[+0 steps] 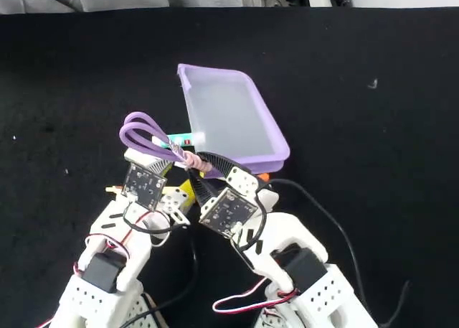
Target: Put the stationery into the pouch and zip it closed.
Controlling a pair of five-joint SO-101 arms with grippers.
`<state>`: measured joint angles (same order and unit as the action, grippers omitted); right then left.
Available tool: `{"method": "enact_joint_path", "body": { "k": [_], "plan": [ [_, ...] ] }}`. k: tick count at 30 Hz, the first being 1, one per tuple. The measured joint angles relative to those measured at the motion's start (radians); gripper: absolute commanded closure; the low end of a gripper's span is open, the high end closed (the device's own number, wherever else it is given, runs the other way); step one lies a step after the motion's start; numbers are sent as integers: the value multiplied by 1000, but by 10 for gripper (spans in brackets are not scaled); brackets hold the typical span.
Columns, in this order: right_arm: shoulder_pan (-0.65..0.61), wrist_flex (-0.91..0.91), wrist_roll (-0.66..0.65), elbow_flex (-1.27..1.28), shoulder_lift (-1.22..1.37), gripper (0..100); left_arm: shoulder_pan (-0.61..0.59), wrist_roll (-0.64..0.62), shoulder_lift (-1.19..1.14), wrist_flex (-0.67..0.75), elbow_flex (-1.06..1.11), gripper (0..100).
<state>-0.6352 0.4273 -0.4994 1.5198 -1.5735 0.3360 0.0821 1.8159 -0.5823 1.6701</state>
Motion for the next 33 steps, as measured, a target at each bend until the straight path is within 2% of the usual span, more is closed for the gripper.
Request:
{"method": "enact_joint_path", "body": {
  "k": [8,14,22,33],
  "plan": [
    [2,0,0,0,0,987,109,0,0,-58,0,798],
    [2,0,0,0,0,987,117,0,0,-44,0,798],
    [3,0,3,0,0,987,8,0,-3,68,6,798],
    [5,35,2,-2,-14,987,-6,0,-5,74,6,798]
  ]
}}
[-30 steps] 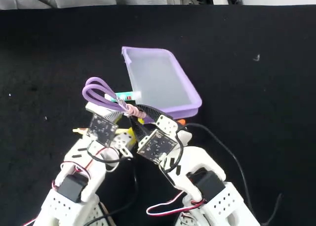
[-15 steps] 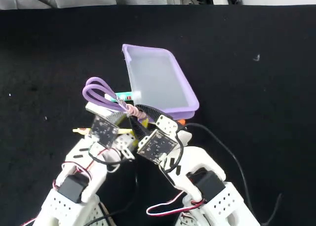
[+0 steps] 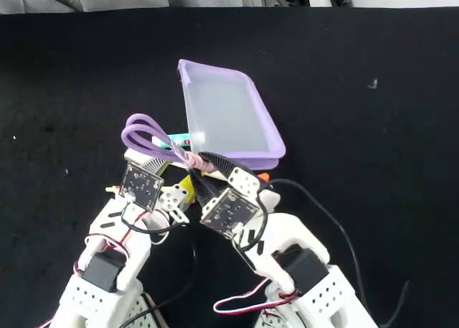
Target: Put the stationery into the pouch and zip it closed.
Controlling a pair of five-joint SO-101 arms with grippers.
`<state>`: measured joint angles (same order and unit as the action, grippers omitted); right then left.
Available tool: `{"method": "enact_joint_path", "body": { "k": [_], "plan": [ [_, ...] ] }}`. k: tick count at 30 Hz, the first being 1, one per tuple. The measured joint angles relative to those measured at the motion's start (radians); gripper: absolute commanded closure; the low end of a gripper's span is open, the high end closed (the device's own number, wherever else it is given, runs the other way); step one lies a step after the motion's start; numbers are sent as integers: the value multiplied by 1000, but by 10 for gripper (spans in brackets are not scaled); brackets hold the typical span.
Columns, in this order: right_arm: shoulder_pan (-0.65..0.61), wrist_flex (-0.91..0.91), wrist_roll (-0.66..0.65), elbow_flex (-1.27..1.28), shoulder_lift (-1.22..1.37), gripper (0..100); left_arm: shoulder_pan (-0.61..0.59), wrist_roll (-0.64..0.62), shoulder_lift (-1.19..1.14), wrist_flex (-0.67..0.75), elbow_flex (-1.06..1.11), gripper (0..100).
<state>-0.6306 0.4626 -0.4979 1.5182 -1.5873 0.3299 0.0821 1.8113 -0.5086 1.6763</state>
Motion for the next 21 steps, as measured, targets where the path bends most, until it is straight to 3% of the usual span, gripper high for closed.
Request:
{"method": "enact_joint_path", "body": {
  "k": [21],
  "plan": [
    [0,35,0,-2,11,987,-5,38,-40,-3,3,798]
  ]
}}
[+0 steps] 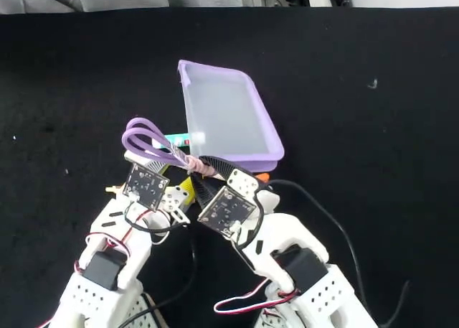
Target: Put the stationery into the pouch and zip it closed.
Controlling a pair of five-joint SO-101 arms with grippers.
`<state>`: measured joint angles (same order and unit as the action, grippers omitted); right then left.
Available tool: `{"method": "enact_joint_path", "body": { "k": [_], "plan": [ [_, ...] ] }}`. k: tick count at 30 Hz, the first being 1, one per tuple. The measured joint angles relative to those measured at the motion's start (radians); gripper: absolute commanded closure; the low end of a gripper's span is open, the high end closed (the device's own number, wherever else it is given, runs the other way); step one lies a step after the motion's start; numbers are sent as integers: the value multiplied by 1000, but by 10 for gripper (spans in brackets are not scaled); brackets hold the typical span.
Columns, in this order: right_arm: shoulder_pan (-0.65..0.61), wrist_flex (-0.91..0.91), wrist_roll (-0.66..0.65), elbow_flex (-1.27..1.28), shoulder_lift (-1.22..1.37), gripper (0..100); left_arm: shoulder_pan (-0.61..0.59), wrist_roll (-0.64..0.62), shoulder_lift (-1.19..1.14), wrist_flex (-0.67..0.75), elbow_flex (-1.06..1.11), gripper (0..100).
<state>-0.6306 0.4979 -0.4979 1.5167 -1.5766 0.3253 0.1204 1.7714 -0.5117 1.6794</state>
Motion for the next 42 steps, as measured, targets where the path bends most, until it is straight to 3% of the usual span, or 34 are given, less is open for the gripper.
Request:
{"method": "enact_joint_path", "body": {
  "k": [16,30,42],
  "plan": [
    [0,3,0,2,2,987,-74,0,-144,112,2,798],
    [-3,3,-2,2,2,987,-43,0,-322,196,-8,798],
    [0,3,-2,2,2,987,-35,14,-601,382,-101,798]
  ]
}}
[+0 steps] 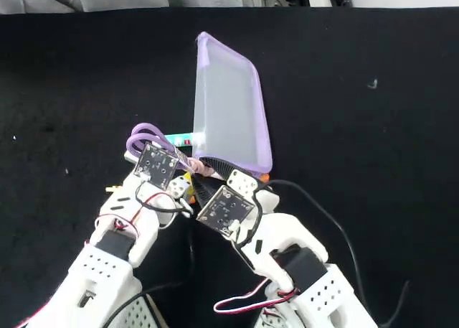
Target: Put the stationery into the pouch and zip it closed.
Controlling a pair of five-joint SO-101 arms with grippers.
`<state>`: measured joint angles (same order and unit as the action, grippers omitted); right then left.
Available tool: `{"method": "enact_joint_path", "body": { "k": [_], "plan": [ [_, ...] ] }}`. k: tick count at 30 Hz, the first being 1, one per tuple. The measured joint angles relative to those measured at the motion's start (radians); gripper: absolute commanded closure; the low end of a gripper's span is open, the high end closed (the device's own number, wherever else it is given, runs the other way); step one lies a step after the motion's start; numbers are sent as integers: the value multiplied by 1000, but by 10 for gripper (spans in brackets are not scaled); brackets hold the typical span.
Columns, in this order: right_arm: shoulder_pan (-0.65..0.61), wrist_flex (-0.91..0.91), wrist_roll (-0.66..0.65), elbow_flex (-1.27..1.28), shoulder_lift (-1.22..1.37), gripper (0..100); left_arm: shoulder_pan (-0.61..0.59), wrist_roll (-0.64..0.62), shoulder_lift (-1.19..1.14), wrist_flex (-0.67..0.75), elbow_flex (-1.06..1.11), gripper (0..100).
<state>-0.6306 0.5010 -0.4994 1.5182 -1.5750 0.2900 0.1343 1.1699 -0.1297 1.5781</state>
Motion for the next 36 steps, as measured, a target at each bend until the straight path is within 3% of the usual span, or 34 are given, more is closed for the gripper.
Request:
{"method": "enact_joint_path", "body": {
  "k": [6,11,19,31,36],
  "plan": [
    [0,0,0,2,0,987,0,38,-135,130,-25,816],
    [2,0,0,2,0,987,0,44,-149,178,-25,974],
    [29,21,0,2,0,987,3,51,-104,184,-23,971],
    [103,143,5,-95,0,988,3,51,164,187,95,972],
    [103,221,5,-144,0,988,-46,51,273,98,104,972]
  ]
}}
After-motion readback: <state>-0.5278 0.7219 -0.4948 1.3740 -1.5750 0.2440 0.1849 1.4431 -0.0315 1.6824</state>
